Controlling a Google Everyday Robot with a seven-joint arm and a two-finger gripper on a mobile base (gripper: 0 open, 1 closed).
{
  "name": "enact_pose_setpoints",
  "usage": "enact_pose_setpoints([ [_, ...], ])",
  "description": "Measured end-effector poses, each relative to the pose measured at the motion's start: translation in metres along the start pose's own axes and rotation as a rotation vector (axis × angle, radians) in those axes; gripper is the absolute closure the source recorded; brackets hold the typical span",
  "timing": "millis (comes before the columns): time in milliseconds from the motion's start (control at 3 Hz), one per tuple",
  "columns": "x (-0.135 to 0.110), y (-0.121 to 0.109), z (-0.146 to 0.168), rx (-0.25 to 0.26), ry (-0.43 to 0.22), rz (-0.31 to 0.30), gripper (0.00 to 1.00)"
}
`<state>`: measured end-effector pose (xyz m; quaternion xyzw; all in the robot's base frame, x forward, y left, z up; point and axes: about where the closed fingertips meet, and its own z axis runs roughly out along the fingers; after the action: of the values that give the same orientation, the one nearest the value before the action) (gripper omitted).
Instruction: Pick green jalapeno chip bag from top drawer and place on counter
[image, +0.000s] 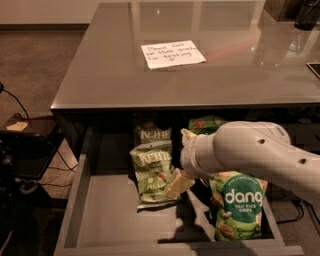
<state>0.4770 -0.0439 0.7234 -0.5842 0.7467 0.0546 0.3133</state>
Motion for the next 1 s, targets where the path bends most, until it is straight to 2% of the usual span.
enact_pose_setpoints([
  [333, -0.002, 0.002, 0.021, -0.020, -0.007, 0.043, 0.00],
  [1000, 0.007, 0.001, 0.052, -0.083, -0.051, 0.193, 0.00],
])
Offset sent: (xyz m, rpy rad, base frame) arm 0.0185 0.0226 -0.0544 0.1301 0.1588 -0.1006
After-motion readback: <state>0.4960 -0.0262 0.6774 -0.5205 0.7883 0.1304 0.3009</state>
